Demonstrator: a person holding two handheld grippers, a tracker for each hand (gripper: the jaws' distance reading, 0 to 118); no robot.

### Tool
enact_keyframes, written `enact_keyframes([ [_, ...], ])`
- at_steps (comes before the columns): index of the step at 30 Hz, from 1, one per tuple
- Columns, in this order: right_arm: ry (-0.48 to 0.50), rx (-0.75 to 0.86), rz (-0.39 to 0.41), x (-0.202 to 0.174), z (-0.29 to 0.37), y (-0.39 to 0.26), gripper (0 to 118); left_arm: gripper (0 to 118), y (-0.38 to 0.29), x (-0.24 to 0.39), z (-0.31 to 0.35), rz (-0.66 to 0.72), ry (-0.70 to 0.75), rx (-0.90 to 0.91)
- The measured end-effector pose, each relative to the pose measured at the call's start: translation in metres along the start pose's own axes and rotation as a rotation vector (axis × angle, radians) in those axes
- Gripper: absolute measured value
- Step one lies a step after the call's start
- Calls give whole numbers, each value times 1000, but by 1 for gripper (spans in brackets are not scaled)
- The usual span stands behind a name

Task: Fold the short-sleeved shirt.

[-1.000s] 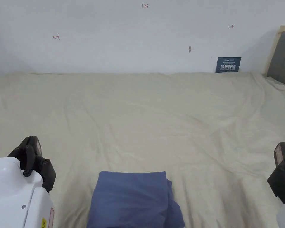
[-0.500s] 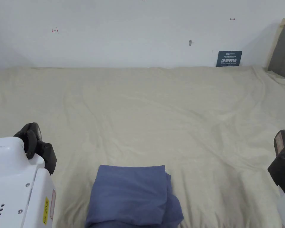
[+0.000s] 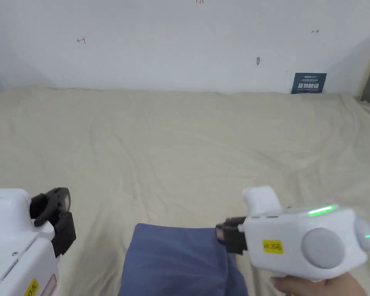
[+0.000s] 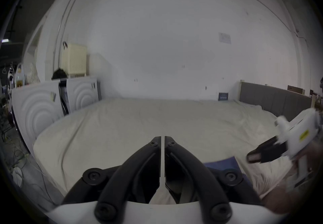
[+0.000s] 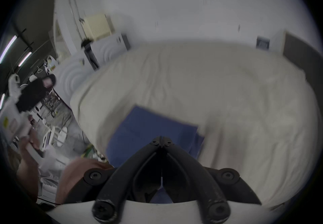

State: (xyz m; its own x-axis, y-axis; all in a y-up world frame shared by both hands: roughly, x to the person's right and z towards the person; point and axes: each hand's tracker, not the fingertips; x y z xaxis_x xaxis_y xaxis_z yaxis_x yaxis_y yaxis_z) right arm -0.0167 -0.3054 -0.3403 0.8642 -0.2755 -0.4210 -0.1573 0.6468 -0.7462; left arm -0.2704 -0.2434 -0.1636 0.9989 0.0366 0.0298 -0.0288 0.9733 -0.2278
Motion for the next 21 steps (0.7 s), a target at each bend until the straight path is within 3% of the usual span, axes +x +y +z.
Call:
enact_keyframes([
  [4, -141, -221, 87, 15, -65, -14, 0, 4, -3, -32, -12, 85, -141, -179],
  [7, -114, -248, 82, 25, -83, -20, 0, 4, -1, -60, -35, 170, -190, -302],
  [13, -65, -356, 58, 35, -96, -4, 0, 8, -3, -108, -99, 335, -420, -548],
  [15, -64, -367, 56, 35, -97, -2, 0, 34, -6, -132, -126, 490, -525, -624],
  [16, -66, -368, 56, 34, -96, -3, 0, 71, -9, -144, -145, 556, -590, -680],
  [17, -70, -365, 61, 33, -96, -4, 0, 99, -13, -150, -164, 582, -635, -771],
  [18, -72, -360, 66, 33, -95, -6, 0, 115, -17, -154, -177, 591, -679, -833],
  [21, -68, -336, 62, 35, -92, -11, 0, 118, -30, -162, -210, 644, -771, -948],
])
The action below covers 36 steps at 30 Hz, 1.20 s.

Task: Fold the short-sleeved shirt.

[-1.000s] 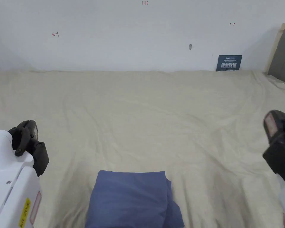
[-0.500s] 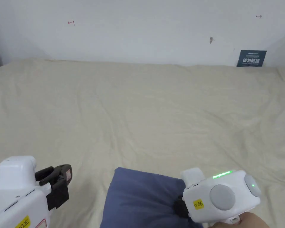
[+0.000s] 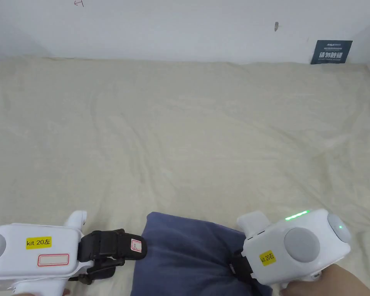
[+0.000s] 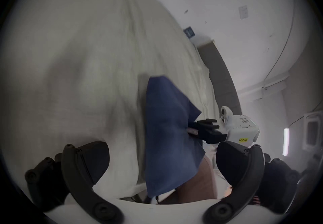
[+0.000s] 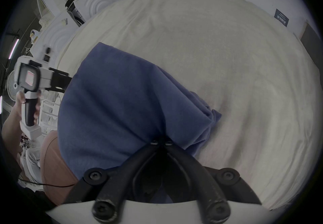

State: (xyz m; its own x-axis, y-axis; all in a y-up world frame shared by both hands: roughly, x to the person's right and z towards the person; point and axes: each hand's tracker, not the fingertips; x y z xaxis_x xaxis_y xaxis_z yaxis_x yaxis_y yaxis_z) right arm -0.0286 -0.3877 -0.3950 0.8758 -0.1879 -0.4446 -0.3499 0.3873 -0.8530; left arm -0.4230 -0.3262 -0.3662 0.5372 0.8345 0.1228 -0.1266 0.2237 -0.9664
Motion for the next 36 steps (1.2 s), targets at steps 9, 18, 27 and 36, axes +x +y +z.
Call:
enact_keyframes([
  [9, 97, -4, -96, 17, 0, 4, 0, 118, 44, -23, -35, 92, -260, -154],
  [18, 114, 36, -88, 17, 2, -4, 0, 81, 25, 13, -58, 16, -44, -123],
  [27, 122, 213, -206, 18, 41, -21, 0, 22, 0, 50, -65, -103, 186, -47],
  [36, 94, 316, -180, -6, 78, -32, 0, 20, -5, 85, 16, -258, 368, 23],
])
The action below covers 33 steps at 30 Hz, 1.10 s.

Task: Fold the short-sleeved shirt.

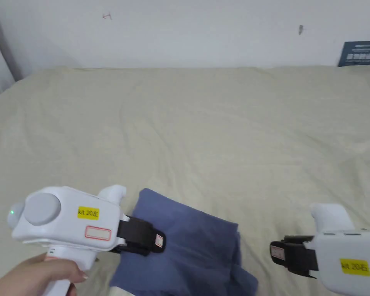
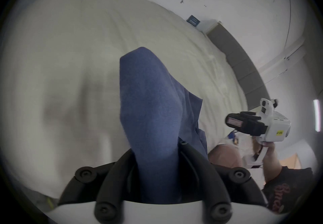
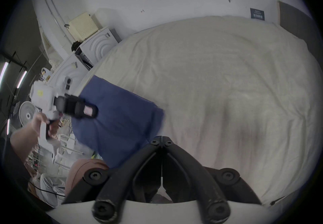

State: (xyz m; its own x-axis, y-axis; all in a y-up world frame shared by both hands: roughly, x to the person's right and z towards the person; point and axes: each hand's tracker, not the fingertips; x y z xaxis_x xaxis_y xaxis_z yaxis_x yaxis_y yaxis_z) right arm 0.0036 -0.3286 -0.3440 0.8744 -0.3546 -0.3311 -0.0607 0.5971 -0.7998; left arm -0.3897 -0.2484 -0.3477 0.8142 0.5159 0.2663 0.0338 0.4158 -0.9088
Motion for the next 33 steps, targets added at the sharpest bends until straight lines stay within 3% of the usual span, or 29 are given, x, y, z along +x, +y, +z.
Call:
enact_keyframes([
  [5, 47, -77, 11, -18, -1, -5, 0, 20, 9, -49, 67, 40, 287, 37],
  [11, 47, -112, 19, -36, -11, -16, 0, 20, 17, -115, 96, -20, 706, 16],
  [14, 38, -143, 19, -43, -20, -17, 0, 20, 22, -148, 98, 17, 832, -9],
  [19, 20, -151, 6, -49, -25, -15, 0, 20, 22, -188, 99, 68, 889, -49],
  [20, 23, -152, -3, -48, -26, -14, 0, 24, 21, -193, 99, 82, 897, -57],
  [21, 27, -153, -10, -45, -27, -13, 0, 36, 18, -197, 98, 90, 914, -58],
  [22, 30, -154, -12, -45, -28, -13, 0, 70, 17, -204, 98, 91, 934, -54],
  [23, 30, -153, -12, -45, -29, -12, 0, 95, 15, -206, 98, 97, 965, -47],
  [24, 28, -150, -10, -46, -29, -12, 0, 114, 13, -208, 100, 101, 972, -38],
  [25, 26, -146, -7, -43, -30, -12, 0, 118, 12, -206, 106, 105, 963, -23],
  [28, 24, -131, -2, -41, -30, -12, 0, 118, 14, -192, 115, 114, 942, 54],
  [31, 26, -109, -10, -36, -27, -14, 0, 117, 13, -158, 117, 111, 830, 159],
  [32, 27, -95, -17, -34, -25, -15, 0, 109, 12, -142, 114, 112, 765, 183],
  [33, 26, -83, -23, -32, -23, -16, 0, 90, 9, -128, 111, 96, 698, 199],
])
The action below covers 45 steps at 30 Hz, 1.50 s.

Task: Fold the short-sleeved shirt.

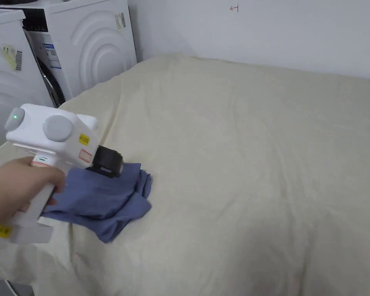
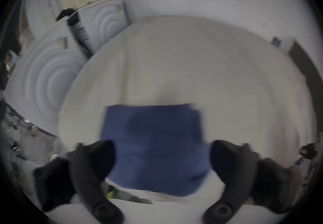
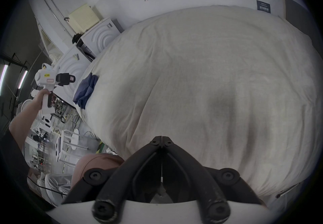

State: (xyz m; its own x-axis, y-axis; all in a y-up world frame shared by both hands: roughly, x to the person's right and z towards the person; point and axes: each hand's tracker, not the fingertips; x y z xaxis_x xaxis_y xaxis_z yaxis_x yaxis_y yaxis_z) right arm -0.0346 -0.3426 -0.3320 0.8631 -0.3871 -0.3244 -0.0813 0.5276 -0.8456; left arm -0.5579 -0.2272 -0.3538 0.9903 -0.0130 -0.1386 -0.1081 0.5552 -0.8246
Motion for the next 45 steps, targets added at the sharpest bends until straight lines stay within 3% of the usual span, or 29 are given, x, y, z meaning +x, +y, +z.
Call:
enact_keyframes([
  [2, -5, 54, -10, 5, 9, -1, 0, 10, -20, 38, 16, -43, -111, 87],
  [3, -10, 79, -8, 7, 13, -2, 0, 0, -33, 59, 18, -68, -113, 131],
  [5, -36, 151, 0, 12, 25, -5, 0, 0, -60, 100, 29, -47, -169, 203],
  [7, -58, 203, 1, 17, 39, -6, 0, 0, -80, 125, 45, 23, -342, 233],
  [11, -94, 306, -18, 29, 72, -8, 0, 0, -125, 199, 61, -39, -367, 426],
  [17, -156, 544, 10, 22, 130, -25, 0, 0, -176, 286, 112, -110, -261, 808],
  [24, -245, 881, 140, -14, 181, -48, 0, 0, -193, 311, 161, -46, -198, 1001],
  [28, -462, 1117, 262, -37, 185, -62, 0, 0, -201, 327, 162, -29, -64, 1108],
  [31, -504, 1199, 310, -42, 179, -69, 0, 0, -207, 335, 159, -22, -33, 1143],
  [34, -533, 1163, 330, -42, 168, -67, 0, 0, -206, 338, 155, -26, -23, 1128],
  [40, -541, 1101, 236, -29, 161, -68, 0, 0, -208, 343, 148, -12, -21, 1066],
  [45, -555, 1052, 241, -26, 159, -68, 0, 0, -214, 347, 146, -50, -35, 1047],
])
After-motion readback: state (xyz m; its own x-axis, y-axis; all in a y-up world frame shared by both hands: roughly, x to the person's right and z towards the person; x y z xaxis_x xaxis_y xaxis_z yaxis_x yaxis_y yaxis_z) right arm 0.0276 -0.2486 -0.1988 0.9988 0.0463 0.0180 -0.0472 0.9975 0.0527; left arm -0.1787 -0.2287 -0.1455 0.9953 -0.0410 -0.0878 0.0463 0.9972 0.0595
